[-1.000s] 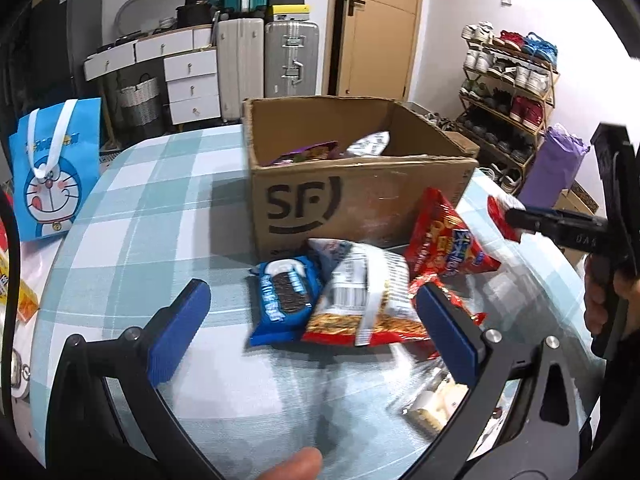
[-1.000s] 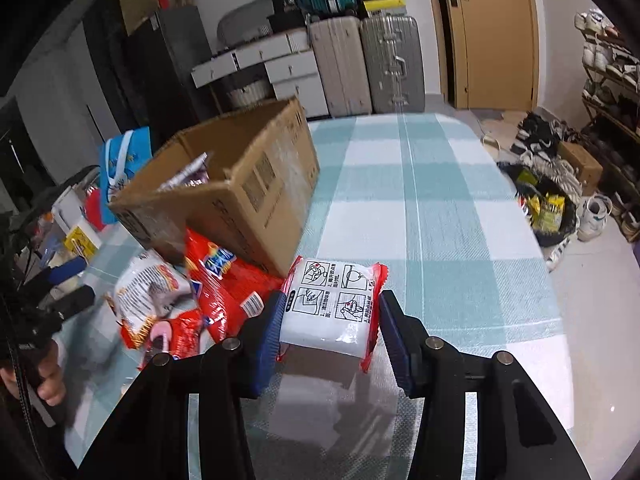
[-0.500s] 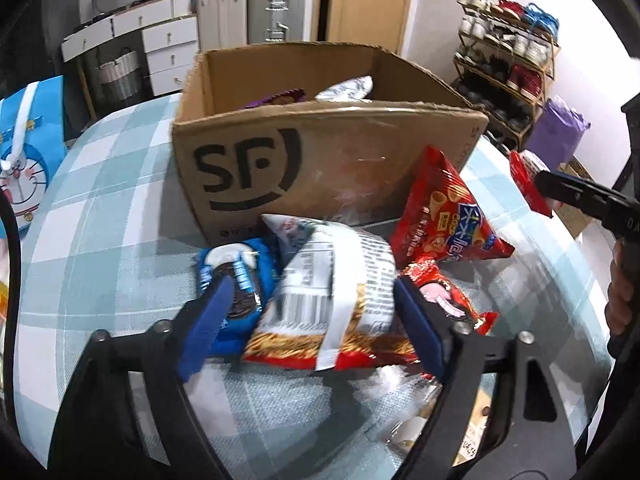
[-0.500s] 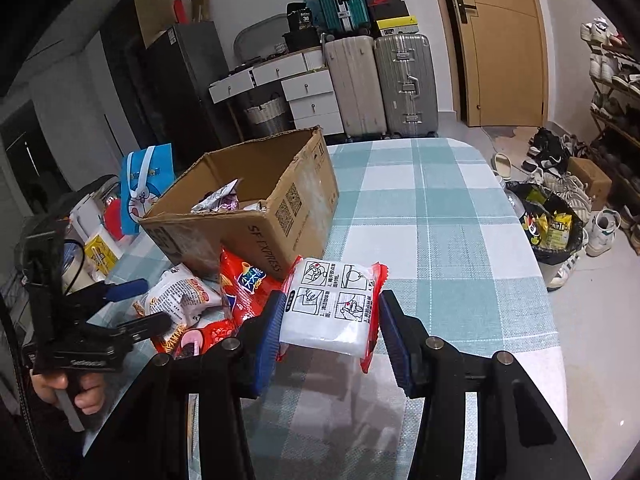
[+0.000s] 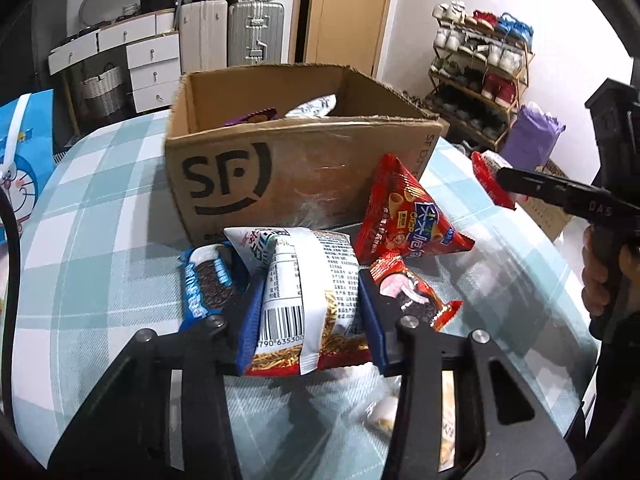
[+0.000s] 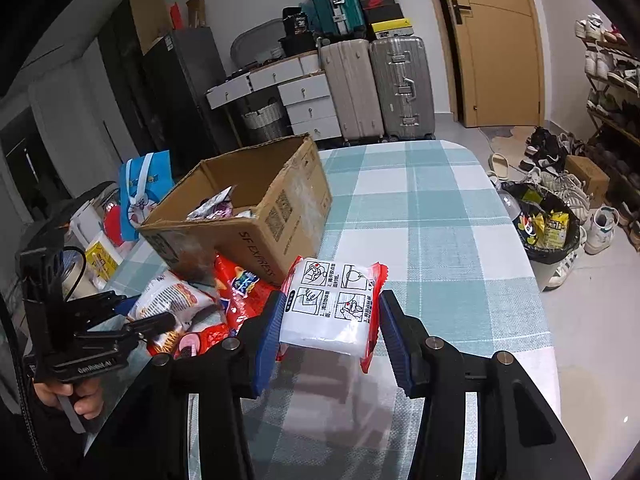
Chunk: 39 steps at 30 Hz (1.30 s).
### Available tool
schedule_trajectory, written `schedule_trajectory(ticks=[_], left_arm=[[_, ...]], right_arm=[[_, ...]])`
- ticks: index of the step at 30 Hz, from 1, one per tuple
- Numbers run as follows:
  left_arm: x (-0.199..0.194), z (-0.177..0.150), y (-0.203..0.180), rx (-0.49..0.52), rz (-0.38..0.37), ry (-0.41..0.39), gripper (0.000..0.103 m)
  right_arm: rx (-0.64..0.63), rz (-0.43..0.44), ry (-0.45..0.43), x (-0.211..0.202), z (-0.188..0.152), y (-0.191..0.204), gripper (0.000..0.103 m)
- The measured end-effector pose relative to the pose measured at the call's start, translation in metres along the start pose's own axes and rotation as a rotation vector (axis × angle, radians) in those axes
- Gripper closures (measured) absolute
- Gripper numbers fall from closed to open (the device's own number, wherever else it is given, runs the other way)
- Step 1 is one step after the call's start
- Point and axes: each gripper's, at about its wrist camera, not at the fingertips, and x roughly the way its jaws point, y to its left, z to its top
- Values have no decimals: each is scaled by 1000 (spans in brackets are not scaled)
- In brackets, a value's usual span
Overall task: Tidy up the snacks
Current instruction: 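Carry both held packets over the cardboard box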
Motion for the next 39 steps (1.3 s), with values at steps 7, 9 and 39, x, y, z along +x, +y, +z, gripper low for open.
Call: schedule_trajectory(ticks=[7, 9, 39], left_arm=[[-29, -3, 16, -34, -12, -74, 62], [-35, 0, 22, -53, -11, -87, 62], [-110, 36, 52, -129, 19, -256, 62]], right_arm=[[-38, 26, -6, 0, -2, 15, 55], [-49, 29, -9, 0, -2, 19, 55], [-24, 50, -157, -18, 19, 50, 55]])
